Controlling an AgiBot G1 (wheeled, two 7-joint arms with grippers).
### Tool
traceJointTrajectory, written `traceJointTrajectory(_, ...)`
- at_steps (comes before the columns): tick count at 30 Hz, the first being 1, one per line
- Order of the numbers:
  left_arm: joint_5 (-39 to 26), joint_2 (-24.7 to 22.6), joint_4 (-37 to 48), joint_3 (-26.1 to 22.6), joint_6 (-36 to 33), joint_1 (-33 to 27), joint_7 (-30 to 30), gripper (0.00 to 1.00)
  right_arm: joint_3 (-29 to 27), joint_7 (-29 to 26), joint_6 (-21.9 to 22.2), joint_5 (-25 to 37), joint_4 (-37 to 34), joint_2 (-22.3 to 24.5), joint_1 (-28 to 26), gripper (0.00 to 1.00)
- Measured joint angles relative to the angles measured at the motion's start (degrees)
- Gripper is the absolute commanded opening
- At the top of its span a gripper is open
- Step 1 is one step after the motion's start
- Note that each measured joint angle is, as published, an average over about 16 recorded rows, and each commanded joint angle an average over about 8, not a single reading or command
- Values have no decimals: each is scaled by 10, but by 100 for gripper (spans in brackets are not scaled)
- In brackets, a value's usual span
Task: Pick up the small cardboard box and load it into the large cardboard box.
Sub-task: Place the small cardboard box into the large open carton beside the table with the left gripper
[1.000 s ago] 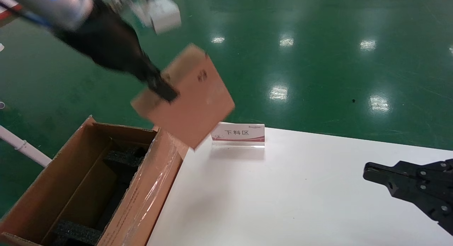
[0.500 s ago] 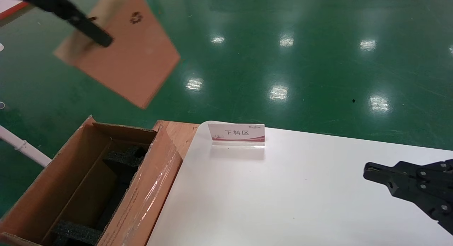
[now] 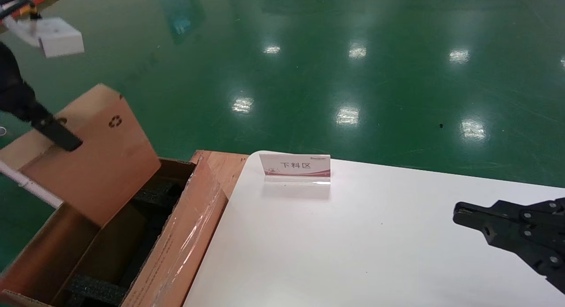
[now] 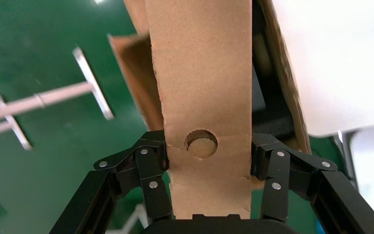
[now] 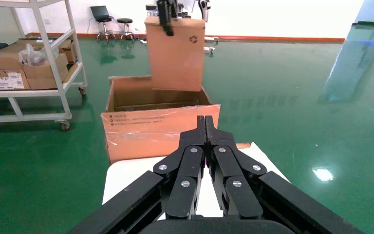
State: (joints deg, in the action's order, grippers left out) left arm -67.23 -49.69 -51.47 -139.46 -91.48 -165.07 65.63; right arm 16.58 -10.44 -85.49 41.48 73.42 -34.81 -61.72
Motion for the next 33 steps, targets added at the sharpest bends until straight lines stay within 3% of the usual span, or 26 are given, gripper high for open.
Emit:
traceJointTrajectory(6, 42, 6, 12, -69, 7, 2, -3, 0, 0, 0, 0, 0, 0, 0, 0, 100)
traceJointTrajectory(12, 61, 21, 21, -106, 17, 7, -2, 0, 0, 0, 0, 0, 0, 0, 0, 100)
traceJointTrajectory(33, 47, 100, -5, -140, 98, 61, 31, 0, 1, 1, 1, -1, 0, 0, 0, 100)
